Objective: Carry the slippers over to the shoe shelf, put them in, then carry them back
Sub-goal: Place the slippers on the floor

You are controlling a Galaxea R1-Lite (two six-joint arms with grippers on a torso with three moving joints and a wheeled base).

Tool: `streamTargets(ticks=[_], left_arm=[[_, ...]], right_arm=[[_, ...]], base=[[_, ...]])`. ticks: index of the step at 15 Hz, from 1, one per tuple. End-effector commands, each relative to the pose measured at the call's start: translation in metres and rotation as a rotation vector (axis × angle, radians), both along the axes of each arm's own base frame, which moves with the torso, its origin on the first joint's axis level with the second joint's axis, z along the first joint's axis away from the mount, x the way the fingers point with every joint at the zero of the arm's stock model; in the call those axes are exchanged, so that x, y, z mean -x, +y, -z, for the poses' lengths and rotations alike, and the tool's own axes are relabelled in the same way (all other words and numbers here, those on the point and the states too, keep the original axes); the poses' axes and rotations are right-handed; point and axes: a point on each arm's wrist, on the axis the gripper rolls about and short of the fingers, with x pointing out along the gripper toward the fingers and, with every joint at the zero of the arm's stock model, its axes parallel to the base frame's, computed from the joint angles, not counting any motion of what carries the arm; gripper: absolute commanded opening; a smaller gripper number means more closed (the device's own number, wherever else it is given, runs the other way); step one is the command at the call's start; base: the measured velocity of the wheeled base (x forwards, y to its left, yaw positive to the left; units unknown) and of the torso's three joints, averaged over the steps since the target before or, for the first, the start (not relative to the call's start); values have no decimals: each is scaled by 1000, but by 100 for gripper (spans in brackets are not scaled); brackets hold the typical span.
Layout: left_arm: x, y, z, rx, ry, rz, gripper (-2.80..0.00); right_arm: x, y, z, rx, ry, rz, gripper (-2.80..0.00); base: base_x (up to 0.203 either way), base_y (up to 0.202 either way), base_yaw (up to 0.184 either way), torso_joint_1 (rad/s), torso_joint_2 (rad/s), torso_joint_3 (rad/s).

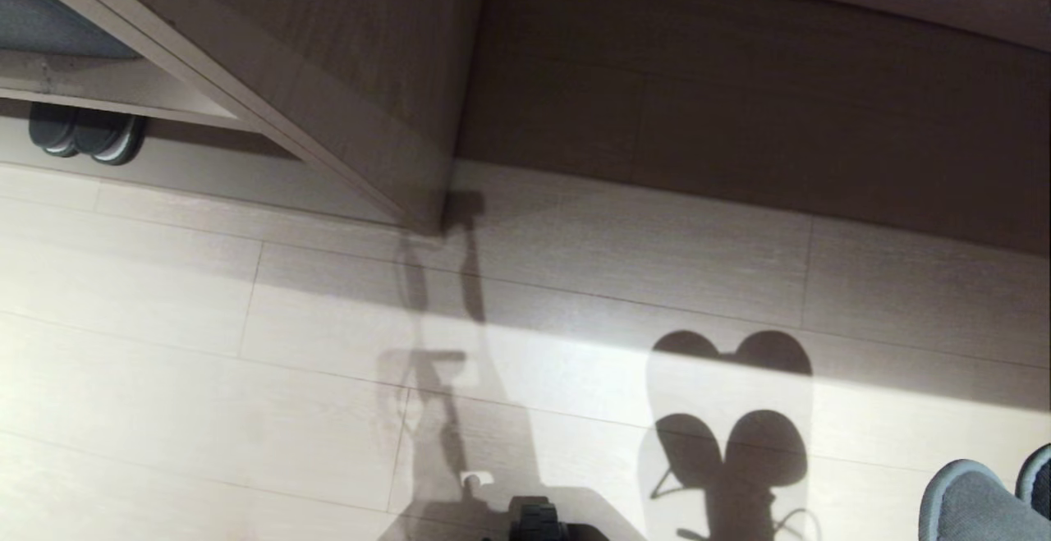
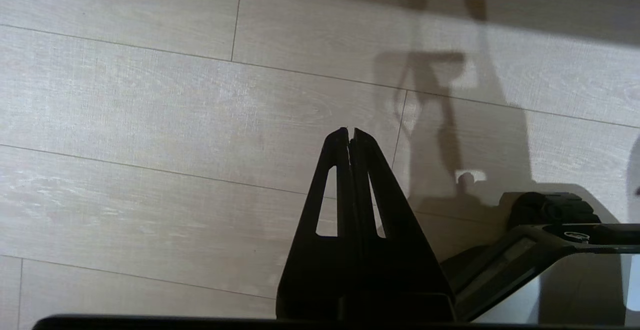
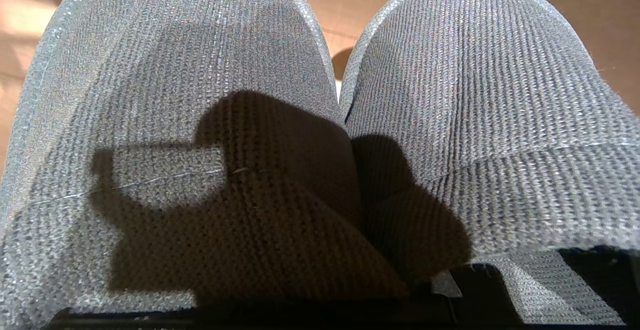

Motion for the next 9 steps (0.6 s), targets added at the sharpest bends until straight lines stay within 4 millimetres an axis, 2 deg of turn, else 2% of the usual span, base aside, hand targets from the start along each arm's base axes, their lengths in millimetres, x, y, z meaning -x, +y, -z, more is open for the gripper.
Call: streamTargets(ticks=[1,9], left_arm=[[0,0,0,2,3,0,-280],[0,0,0,0,3,0,-280]], right_arm=[[0,0,0,1,0,-1,-280],[0,0,0,1,1,-1,-280]], base=[[0,0,0,7,0,-199],[0,0,0,1,4,-197]])
